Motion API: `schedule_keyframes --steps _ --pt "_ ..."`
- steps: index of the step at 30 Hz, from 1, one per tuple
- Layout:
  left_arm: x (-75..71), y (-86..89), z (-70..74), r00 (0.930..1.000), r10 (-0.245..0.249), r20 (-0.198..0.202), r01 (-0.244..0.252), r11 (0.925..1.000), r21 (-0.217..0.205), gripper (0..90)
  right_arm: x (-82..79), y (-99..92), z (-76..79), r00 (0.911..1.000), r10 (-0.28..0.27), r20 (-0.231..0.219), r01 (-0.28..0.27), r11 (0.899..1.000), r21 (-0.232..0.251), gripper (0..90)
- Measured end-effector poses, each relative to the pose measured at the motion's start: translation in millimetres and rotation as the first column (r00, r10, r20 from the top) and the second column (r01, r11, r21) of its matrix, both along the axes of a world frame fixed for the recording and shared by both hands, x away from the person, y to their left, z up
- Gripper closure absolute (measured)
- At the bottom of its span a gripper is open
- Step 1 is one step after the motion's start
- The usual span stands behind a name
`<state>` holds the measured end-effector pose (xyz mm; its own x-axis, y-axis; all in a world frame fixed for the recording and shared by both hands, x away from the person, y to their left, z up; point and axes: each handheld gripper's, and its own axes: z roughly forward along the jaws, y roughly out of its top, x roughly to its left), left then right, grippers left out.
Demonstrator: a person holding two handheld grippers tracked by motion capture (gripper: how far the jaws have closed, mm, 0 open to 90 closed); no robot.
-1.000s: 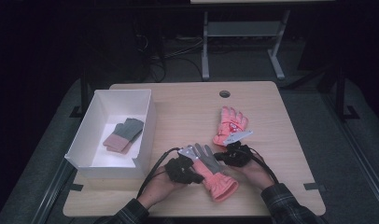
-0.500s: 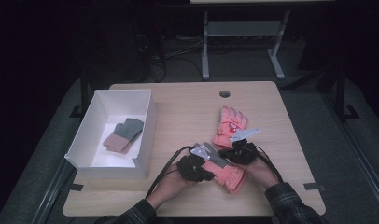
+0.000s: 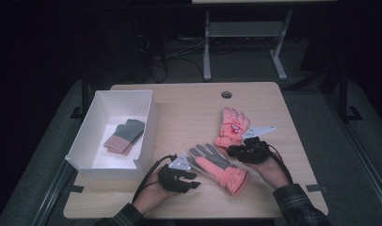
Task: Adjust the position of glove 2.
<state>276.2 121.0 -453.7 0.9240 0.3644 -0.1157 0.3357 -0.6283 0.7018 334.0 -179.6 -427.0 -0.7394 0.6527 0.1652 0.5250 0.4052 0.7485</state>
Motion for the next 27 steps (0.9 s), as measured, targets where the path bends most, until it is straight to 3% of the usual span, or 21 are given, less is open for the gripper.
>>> schedule_keyframes --steps 1,3,5,7,10,13,14,15,17,19,20,23,27 --pt "-1.3 2.5 -2.0 1.0 0.005 0.007 -0.005 1.0 0.002 45.9 2.5 -2.3 3.5 0.9998 -0.015 0.009 0.015 1.0 0.006 81.4" --pt "-2.5 6.5 -5.9 0.9998 0.013 0.012 -0.013 0.9996 0.025 36.0 5.6 -3.6 6.0 0.999 -0.044 0.012 0.043 0.999 0.015 89.9" --pt "-4.2 8.4 -9.0 0.9997 0.013 0.023 -0.014 0.9992 0.036 28.2 10.9 -4.1 8.3 0.9982 -0.057 0.017 0.057 0.998 0.009 90.0" --pt "-5.9 9.8 -10.3 0.9983 0.006 0.058 -0.008 0.9988 0.047 24.5 13.1 -3.9 9.6 0.9979 -0.062 0.02 0.061 0.998 0.012 90.0" --pt "-5.1 11.9 -13.3 0.9974 0.024 0.068 -0.027 0.9981 0.056 14.9 22.4 -2.7 12.7 0.9962 -0.079 0.037 0.079 0.997 0.019 90.0" --pt "-3.2 13.9 -16.4 0.9966 0.052 0.064 -0.055 0.9973 0.05 13.4 32.5 0.8 13.5 0.9954 -0.09 0.032 0.089 0.995 0.036 90.0" --pt "-2.6 14.6 -17.3 0.9969 0.042 0.066 -0.046 0.9966 0.068 13.4 36.6 2.3 13.2 0.9953 -0.087 0.042 0.085 0.995 0.042 90.0" --pt "-3.7 14.4 -19.6 0.9956 0.043 0.084 -0.048 0.9972 0.057 12.5 40.1 4.9 13.0 0.9952 -0.092 0.032 0.09 0.994 0.054 90.0" --pt "-3.9 14.7 -20.4 0.9943 0.031 0.102 -0.038 0.9973 0.062 12.5 48.8 10.5 11.7 0.9954 -0.09 0.035 0.089 0.996 0.027 89.9" --pt "-3.1 16.3 -22.4 0.9938 0.031 0.107 -0.035 0.9986 0.039 12.5 56.5 15.8 9.8 0.9946 -0.099 0.03 0.098 0.995 0.036 89.9" --pt "-2.9 17.0 -23.9 0.9938 0.039 0.104 -0.041 0.999 0.018 12.5 60.7 18.1 7.4 0.9949 -0.099 0.022 0.098 0.994 0.041 90.0" --pt "-2.1 17.9 -23.6 0.9937 0.03 0.108 -0.033 0.9991 0.026 12.6 73.7 30.2 -2.7 0.9959 -0.089 -0.015 0.089 0.996 -0.002 89.9" --pt "-2.2 17.8 -23.9 0.9938 0.033 0.106 -0.036 0.9991 0.021 12.6 76.4 39.5 -8.6 0.9973 -0.064 -0.035 0.063 0.998 -0.021 89.9"
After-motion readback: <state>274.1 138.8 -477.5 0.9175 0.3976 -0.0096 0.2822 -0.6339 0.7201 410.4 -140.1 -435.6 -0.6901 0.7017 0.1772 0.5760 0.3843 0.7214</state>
